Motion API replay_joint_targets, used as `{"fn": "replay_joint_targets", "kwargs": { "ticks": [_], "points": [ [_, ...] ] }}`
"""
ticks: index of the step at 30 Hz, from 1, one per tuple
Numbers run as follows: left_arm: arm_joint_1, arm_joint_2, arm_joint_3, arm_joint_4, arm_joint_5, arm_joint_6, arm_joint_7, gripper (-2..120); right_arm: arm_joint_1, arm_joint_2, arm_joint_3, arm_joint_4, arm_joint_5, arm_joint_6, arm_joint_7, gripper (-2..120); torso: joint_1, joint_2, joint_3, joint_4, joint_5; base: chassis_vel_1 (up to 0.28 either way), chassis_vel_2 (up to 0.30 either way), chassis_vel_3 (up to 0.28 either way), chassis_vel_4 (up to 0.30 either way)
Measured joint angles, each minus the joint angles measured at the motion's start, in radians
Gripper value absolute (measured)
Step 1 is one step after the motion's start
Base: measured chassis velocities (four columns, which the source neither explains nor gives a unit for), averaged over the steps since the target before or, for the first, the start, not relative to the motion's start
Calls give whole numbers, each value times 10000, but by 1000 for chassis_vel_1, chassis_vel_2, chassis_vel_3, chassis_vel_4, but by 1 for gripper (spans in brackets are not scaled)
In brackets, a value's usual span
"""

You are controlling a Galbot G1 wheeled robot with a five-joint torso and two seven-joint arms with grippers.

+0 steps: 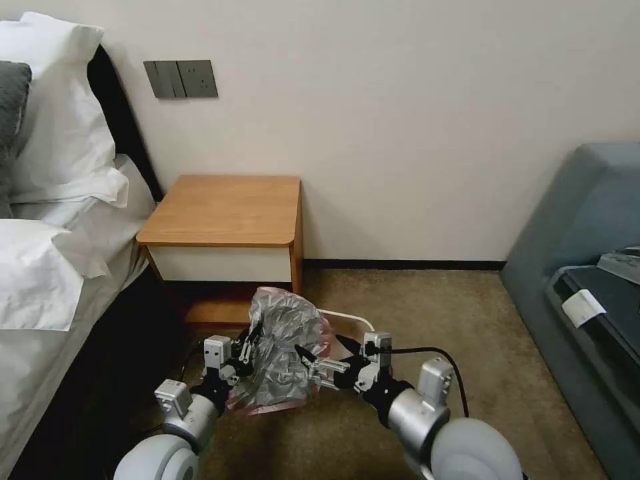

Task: Pick up the garbage bag from the table and place it over the trash can.

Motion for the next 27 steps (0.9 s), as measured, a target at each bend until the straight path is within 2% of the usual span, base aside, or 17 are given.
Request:
{"fn": "replay_joint_targets", "kwargs": {
  "ticks": [4, 7, 10, 12, 16, 17, 20, 21, 27],
  "points": [
    [-15, 10, -93, 25, -177, -155, 331, 6, 368, 95, -62, -462, 168, -50, 24, 98, 0, 0, 0, 0, 0, 0, 0, 0, 0],
    [-41, 37, -197, 108, -281, -172, 447, 6, 456, 163, -144, -638, 179, -50, -96, 92, 0, 2, 0, 0, 0, 0, 0, 0, 0],
    [-83, 64, -283, 190, -360, -172, 457, 6, 472, 207, -268, -741, -43, -6, -352, 78, 0, 2, 0, 0, 0, 0, 0, 0, 0],
    [-98, 65, -286, 204, -373, -172, 459, 6, 501, 207, -301, -765, -108, 19, -415, 75, 0, 2, 0, 0, 0, 0, 0, 0, 0],
    [-152, 53, -261, 278, -407, -164, 466, 6, 672, 176, -399, -861, -275, 97, -560, 55, 0, 2, 0, 0, 0, 0, 0, 0, 0],
    [-152, 53, -261, 278, -407, -164, 466, 6, 672, 176, -399, -861, -275, 97, -560, 55, 0, 2, 0, 0, 0, 0, 0, 0, 0],
    [-183, 43, -222, 355, -408, -152, 459, 6, 752, 182, -466, -905, -407, 133, -659, 41, 0, 2, 0, 0, 0, 0, 0, 0, 0],
    [-183, 43, -222, 355, -408, -152, 459, 6, 752, 182, -466, -905, -407, 133, -659, 41, 0, 2, 0, 0, 0, 0, 0, 0, 0],
    [-247, 26, -158, 445, -405, -132, 418, 6, 785, 209, -576, -987, -626, 214, -746, 19, 0, 2, 0, 0, 0, 0, 0, 0, 0]
  ]
}}
